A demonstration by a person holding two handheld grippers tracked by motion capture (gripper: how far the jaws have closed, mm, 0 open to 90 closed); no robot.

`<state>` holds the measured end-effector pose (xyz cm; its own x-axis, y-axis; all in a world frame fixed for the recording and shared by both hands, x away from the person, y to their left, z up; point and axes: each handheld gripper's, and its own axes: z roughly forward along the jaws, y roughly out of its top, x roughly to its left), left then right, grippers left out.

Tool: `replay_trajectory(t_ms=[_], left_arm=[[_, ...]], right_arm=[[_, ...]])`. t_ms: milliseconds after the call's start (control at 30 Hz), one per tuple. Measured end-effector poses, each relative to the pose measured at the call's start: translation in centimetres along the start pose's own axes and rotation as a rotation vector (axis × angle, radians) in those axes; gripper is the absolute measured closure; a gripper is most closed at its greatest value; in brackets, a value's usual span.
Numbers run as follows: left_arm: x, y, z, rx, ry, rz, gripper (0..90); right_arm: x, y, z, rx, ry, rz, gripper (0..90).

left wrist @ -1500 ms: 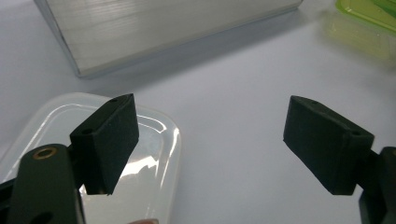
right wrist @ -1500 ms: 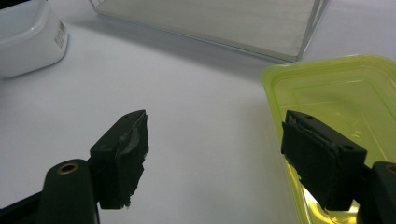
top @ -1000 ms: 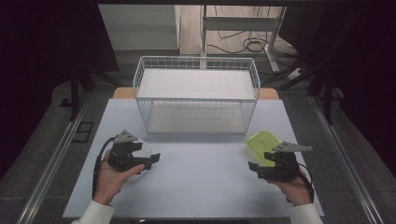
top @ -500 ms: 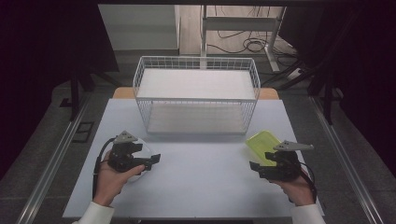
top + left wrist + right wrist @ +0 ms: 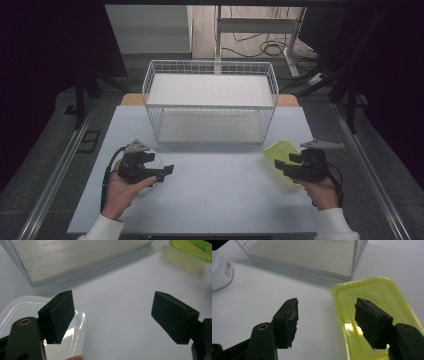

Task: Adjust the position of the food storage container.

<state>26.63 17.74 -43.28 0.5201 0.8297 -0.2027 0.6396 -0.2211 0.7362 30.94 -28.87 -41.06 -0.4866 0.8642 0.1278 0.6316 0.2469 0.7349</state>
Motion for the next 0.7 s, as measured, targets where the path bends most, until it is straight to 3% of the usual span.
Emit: replay_trajectory(t_ms=[200,500,700], left_arm=[[-0.4,0.2,0.1,0.002,0.0,0.007,18.3],[-0.4,0.0,0.5,0.017,-0.012,0.01,17.3],[-0.3,-0.2,0.5,0.022,-0.015,0.003,17.0]], right_arm=[[-2.6,2.4,0.4,0.075,-0.04,0.001,39.1],[-7.5,4.6,2.4,0.169,-0.082,0.094,39.2],[-9.4,5.4,4.3,0.237,-0.109,0.105,42.4]])
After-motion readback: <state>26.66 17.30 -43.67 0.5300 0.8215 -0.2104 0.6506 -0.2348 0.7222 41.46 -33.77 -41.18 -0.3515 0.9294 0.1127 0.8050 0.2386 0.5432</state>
